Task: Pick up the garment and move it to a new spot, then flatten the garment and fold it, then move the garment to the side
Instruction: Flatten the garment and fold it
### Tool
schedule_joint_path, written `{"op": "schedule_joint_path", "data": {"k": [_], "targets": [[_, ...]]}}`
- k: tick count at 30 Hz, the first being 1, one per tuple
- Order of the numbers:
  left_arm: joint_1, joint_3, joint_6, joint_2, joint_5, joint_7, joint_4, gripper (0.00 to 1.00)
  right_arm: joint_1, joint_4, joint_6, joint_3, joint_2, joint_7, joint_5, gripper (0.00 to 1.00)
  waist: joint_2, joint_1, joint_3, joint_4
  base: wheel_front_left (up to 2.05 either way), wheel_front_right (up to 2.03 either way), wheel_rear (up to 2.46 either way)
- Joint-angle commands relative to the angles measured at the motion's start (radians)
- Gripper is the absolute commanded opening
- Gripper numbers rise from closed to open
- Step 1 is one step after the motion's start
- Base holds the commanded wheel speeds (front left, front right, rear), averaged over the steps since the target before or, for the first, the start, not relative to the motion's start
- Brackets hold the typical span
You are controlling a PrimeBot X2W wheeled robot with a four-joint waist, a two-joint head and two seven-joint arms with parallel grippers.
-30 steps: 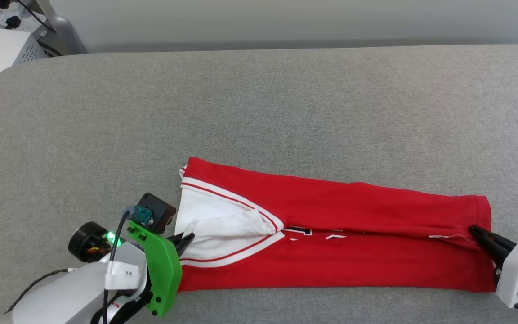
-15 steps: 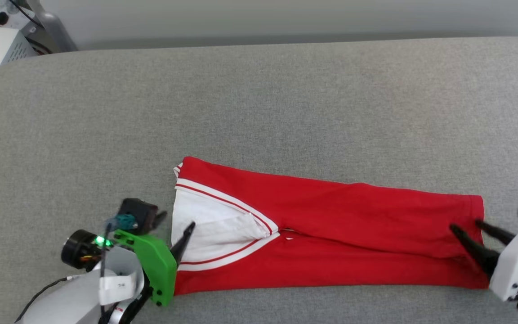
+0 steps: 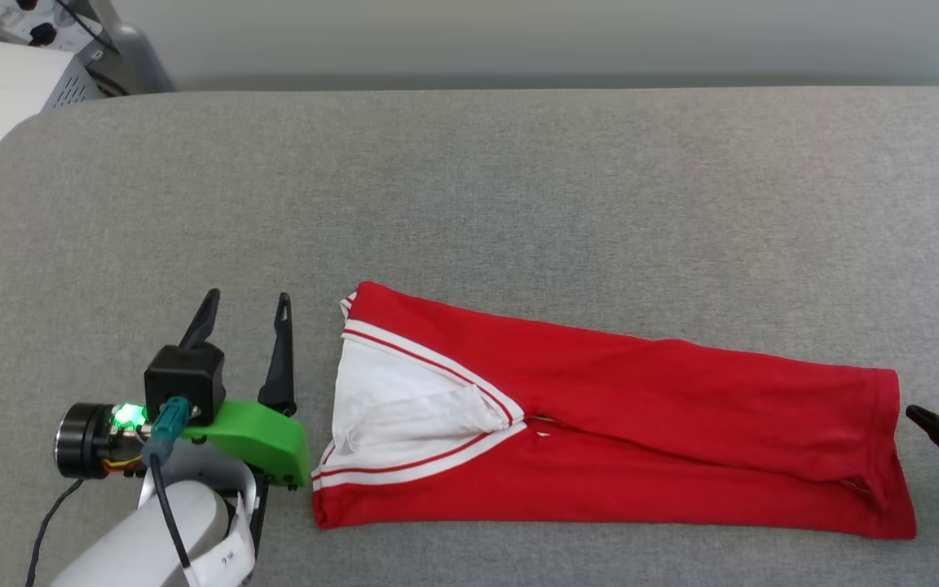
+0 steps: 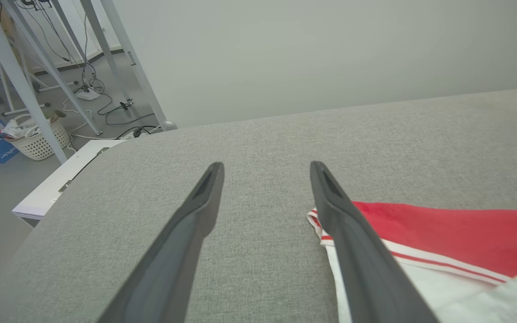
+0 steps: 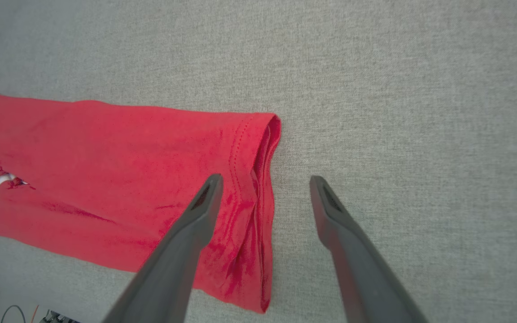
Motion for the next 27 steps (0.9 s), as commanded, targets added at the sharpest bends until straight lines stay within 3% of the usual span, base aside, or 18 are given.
{"op": "schedule_joint_path", "data": {"k": [1, 13, 18, 19, 20, 27], "targets": [[0.044, 0.032, 0.011, -0.016, 0.035, -0.005, -0.012, 1.0, 0.005, 0.012, -0.001, 0.005, 0.018, 0.008, -0.009, 1.0, 0.0, 0.0, 0.013, 0.011, 0.0, 0.0, 0.0], [0.234, 0.285, -0.002, -0.185, 0.272, -0.006, -0.092, 1.0, -0.078, 0.179, -0.001, 0.101, 0.175, 0.064, -0.057, 1.0, 0.0, 0.0, 0.056, 0.04, 0.0, 0.0, 0.0], [0.295, 0.371, -0.041, -0.252, 0.332, -0.006, -0.095, 1.0, -0.089, 0.191, -0.001, 0.148, 0.206, 0.069, -0.045, 1.0, 0.0, 0.0, 0.05, 0.043, 0.0, 0.0, 0.0], [0.302, 0.383, -0.048, -0.261, 0.344, -0.006, -0.097, 1.0, -0.091, 0.191, -0.001, 0.152, 0.204, 0.062, -0.045, 0.75, 0.0, 0.0, 0.048, 0.043, 0.0, 0.0, 0.0], [0.311, 0.394, -0.058, -0.27, 0.364, -0.006, -0.097, 1.0, -0.092, 0.193, -0.001, 0.155, 0.199, 0.053, -0.045, 0.0, 0.0, 0.0, 0.044, 0.043, 0.0, 0.0, 0.0], [0.358, 0.446, -0.114, -0.318, 0.447, -0.006, -0.091, 1.0, -0.103, 0.214, -0.001, 0.138, 0.126, 0.017, -0.02, 0.0, 0.0, 0.0, 0.014, 0.038, 0.0, 0.0, 0.0]]}}
